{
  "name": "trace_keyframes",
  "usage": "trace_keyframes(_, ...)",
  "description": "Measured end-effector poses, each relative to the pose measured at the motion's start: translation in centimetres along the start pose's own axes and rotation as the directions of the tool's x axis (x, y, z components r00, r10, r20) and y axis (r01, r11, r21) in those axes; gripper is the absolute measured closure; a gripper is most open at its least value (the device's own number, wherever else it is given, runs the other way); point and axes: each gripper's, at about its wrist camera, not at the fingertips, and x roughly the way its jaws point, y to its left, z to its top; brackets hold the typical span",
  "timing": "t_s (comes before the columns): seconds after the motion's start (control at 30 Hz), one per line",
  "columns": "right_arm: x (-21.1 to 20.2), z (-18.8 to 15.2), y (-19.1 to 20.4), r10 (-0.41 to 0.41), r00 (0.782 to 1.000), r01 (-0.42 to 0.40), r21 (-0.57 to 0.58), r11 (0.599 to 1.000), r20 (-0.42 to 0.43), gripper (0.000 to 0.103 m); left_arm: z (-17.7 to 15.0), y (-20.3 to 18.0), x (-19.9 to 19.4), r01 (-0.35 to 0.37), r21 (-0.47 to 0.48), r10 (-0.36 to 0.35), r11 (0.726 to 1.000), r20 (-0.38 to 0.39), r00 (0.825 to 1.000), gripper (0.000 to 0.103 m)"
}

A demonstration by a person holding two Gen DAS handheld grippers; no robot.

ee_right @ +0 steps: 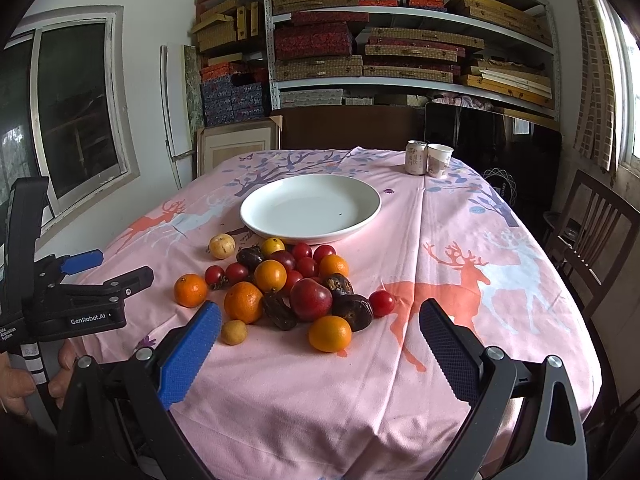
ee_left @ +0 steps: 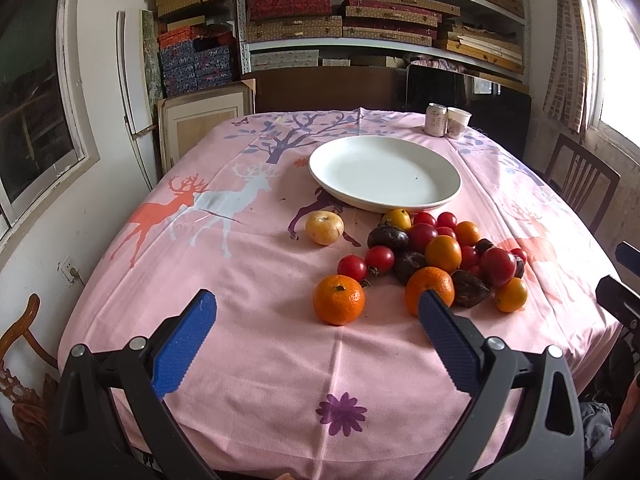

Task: Organize fruits
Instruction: 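Grasp a tangerine with the left tool and carry it onto the white plate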

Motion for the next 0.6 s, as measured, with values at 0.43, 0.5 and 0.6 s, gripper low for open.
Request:
trace_keyframes(0.43,4.6,-1.4,-2.1,0.035,0.991,-0.029,0.054,0.998,-0.127,0.004,0.3,0.1,7.1,0.042,0.061,-0.037,0.997,-0.082,0.996,0.004)
trace_keyframes(0.5,5.5,-1.7,-2.6,0.038,0.989,-0.028,0.07,0.997,-0.141,0.004,0.0,-0.7,8.0,0.057,0.09,-0.048,0.994,-0.1,0.994,0.004)
trace_keyframes(0.6,6.4,-1.9,-3.3,0.037,0.989,-0.024,0.09,0.996,-0.146,0.004,-0.5,-1.6,9.1,0.057,0.131,-0.041,0.99,-0.127,0.991,0.017)
